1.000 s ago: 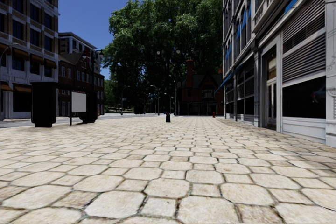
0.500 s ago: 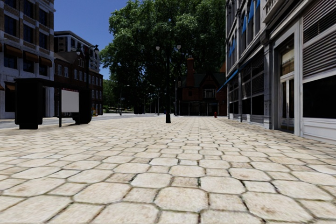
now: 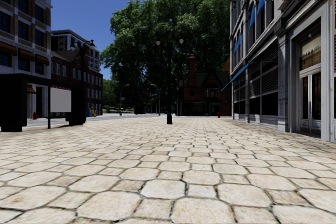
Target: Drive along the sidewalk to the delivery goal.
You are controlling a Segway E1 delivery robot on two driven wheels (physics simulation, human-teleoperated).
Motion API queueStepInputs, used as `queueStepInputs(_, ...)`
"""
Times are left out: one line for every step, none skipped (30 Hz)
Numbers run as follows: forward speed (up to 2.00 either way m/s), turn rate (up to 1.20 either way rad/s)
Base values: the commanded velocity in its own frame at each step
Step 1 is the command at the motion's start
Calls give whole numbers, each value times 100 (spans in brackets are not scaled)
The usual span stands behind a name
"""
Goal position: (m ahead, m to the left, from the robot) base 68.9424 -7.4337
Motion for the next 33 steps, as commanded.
queueStepInputs(200, 20)
queueStepInputs(200, 20)
queueStepInputs(200, 20)
queueStepInputs(200, 20)
queueStepInputs(200, 20)
queueStepInputs(200, 21)
queueStepInputs(200, 21)
queueStepInputs(200, 21)
queueStepInputs(200, 21)
queueStepInputs(200, 26)
queueStepInputs(200, 28)
queueStepInputs(200, 28)
queueStepInputs(200, 28)
queueStepInputs(200, 28)
queueStepInputs(200, 29)
queueStepInputs(200, 29)
queueStepInputs(200, 29)
queueStepInputs(200, 29)
queueStepInputs(200, 29)
queueStepInputs(200, 29)
queueStepInputs(200, 29)
queueStepInputs(200, 29)
queueStepInputs(200, 29)
queueStepInputs(200, 23)
queueStepInputs(200, 23)
queueStepInputs(200, 5)
queueStepInputs(200, 0)
queueStepInputs(200, 0)
queueStepInputs(200, 0)
queueStepInputs(200, 0)
queueStepInputs(200, 0)
queueStepInputs(200, 0)
queueStepInputs(200, 0)
